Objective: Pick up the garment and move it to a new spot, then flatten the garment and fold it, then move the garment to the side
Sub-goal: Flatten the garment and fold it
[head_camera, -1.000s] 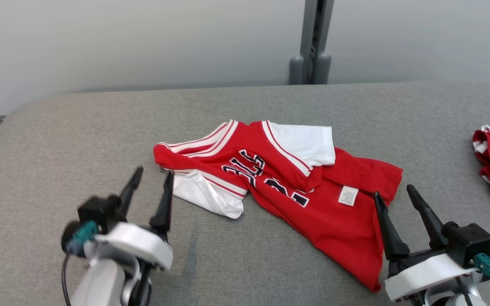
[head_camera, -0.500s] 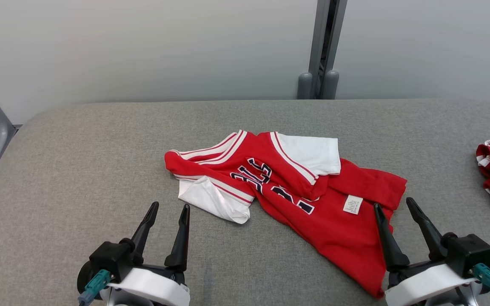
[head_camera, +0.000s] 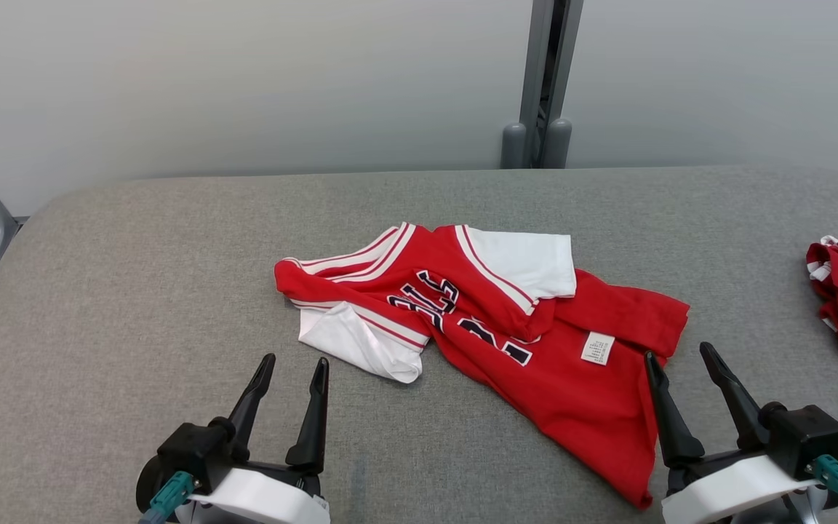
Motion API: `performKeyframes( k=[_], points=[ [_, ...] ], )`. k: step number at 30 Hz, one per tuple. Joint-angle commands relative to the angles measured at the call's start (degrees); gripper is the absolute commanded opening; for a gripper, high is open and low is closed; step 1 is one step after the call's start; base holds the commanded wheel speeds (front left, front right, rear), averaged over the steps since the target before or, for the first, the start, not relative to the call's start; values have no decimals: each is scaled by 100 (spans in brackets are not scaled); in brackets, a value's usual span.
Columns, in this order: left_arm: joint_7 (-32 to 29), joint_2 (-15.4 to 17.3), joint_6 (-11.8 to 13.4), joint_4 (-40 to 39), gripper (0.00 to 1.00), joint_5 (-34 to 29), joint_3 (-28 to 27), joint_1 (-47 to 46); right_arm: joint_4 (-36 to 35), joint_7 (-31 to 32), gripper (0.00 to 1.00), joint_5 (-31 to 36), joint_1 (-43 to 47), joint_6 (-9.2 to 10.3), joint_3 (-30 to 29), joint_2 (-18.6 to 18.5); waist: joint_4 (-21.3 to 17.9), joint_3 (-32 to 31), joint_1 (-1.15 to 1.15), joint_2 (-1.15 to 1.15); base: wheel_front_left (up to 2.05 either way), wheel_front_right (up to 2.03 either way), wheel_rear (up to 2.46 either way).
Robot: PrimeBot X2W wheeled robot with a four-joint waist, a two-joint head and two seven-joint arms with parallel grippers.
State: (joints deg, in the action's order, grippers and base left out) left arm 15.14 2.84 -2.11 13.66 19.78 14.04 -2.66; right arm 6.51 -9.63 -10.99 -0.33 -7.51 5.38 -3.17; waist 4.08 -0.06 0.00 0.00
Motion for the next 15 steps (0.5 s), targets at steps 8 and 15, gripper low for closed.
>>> performKeyframes(
  k=[8, 15],
  points=[
    [6, 19, 57, 75, 100, 83, 210, -235, 375, 245, 100, -229, -437, 4, 50, -14, 318, 344, 0, 0, 0, 0, 0],
    [6, 18, 75, 139, 100, 161, 383, -446, 1407, 704, 100, -859, -1275, 3, 158, -113, 832, 673, 0, 0, 0, 0, 0]
  ],
)
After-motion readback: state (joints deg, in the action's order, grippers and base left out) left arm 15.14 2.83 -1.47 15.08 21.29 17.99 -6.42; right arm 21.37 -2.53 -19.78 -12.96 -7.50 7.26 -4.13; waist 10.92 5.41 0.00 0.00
